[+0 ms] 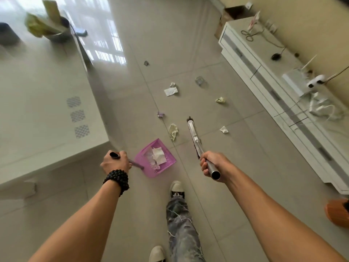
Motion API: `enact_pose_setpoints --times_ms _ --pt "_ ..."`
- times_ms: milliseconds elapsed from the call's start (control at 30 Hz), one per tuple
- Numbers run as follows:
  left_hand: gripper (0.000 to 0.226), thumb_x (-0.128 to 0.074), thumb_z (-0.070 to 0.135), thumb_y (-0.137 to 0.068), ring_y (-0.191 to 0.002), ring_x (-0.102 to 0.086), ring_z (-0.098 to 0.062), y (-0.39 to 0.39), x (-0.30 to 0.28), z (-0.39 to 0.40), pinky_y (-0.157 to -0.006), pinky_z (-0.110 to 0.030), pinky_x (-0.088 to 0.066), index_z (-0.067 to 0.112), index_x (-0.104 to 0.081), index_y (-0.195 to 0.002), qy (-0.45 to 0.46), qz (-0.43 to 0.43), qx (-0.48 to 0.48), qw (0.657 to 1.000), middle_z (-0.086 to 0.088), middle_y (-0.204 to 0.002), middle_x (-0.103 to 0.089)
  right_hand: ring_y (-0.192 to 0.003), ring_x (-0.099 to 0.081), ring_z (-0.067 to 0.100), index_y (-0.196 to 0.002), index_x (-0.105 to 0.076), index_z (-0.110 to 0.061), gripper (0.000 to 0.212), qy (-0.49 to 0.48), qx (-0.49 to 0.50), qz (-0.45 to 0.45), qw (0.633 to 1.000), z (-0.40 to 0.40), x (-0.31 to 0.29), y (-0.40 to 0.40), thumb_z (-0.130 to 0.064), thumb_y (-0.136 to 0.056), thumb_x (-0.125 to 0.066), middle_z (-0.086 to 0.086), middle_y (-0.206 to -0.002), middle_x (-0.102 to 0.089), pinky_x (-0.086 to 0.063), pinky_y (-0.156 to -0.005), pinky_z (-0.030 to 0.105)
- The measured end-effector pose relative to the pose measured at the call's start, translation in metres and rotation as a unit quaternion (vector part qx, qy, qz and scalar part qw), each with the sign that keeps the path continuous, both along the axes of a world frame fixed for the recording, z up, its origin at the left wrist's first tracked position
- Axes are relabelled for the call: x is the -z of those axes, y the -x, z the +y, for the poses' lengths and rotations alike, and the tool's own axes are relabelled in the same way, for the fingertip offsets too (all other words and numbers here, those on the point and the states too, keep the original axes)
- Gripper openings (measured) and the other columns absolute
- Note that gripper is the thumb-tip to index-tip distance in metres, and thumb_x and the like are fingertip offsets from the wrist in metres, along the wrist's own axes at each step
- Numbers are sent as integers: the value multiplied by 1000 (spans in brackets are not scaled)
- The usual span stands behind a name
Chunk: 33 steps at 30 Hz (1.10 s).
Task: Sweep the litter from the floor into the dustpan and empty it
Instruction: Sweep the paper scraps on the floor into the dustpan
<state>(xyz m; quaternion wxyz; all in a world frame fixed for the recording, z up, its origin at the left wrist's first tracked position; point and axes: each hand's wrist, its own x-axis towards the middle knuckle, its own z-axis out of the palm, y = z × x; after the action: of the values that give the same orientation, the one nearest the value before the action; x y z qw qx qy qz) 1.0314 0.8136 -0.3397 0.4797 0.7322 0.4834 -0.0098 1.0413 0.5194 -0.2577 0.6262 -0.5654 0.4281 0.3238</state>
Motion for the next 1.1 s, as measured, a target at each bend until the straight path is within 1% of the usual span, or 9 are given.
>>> enact_pose_setpoints --times_ms 100,267,367,433,533,633,800,967,1100 --pt "17 -60 26 -86 -71 -78 -36 -54 -1 -13 -76 -49 -66 11 -64 -81 -14 1 9 1000 -24 -82 -76 -25 -42 6 -73 -49 -11 21 21 -7 2 1000 -20 12 -59 3 -86 -40 1 -58 -44 -34 -29 14" --pt "21 -59 27 -86 -74 -77 -35 -137 9 -29 -82 -47 -64 7 -67 -87 -51 16 42 998 -22 -83 -77 -23 -41 6 -67 -45 -13 25 27 -7 28 999 -47 39 -143 3 -85 -40 0 -57 -43 -33 -30 12" --pt "19 -58 27 -86 -68 -77 -30 -177 17 -34 -83 -46 -64 9 -66 -86 -63 26 46 997 -17 -78 -76 -23 -41 5 -68 -46 -13 25 24 -16 45 999 -57 52 -187 3 -86 -40 0 -58 -42 -32 -29 13" --pt "20 -58 28 -85 -70 -77 -32 -196 23 -34 -83 -47 -63 9 -66 -85 -73 30 50 996 -18 -78 -76 -23 -40 5 -67 -45 -13 26 23 -17 52 998 -58 56 -208 3 -87 -39 0 -58 -41 -31 -29 12" --pt "23 -57 27 -85 -79 -75 -40 -220 31 -34 -84 -50 -62 6 -66 -83 -73 37 54 995 -22 -84 -76 -22 -40 6 -68 -43 -13 26 19 -17 57 998 -50 61 -234 4 -87 -38 1 -58 -41 -32 -29 12" --pt "22 -58 23 -86 -83 -75 -43 -240 44 -35 -87 -51 -61 2 -65 -83 -64 46 61 995 -26 -85 -75 -22 -39 6 -72 -42 -13 24 8 -12 69 997 -34 70 -259 3 -89 -36 1 -59 -41 -32 -29 11" --pt "22 -55 28 -84 -75 -75 -39 -271 57 -34 -78 -49 -64 8 -62 -79 -71 58 67 994 -21 -80 -75 -23 -38 5 -77 -43 -13 21 -34 -34 122 991 2 79 -274 1 -91 -34 -1 -54 -40 -32 -28 10" --pt "20 -56 27 -85 -82 -77 -36 -299 56 -31 -87 -45 -62 10 -65 -83 -34 59 68 995 -18 -83 -77 -22 -37 3 -69 -41 -17 30 -96 -20 155 983 32 63 -287 -2 -93 -31 -5 -39 -41 -29 -26 10" --pt "11 -59 21 -90 -68 -78 -28 -313 48 -23 -80 -40 -65 14 -65 -84 3 49 63 997 -9 -76 -75 -23 -33 2 -64 -39 -17 32 -129 9 146 981 41 35 -322 -2 -92 -32 -7 -35 -38 -27 -24 11"
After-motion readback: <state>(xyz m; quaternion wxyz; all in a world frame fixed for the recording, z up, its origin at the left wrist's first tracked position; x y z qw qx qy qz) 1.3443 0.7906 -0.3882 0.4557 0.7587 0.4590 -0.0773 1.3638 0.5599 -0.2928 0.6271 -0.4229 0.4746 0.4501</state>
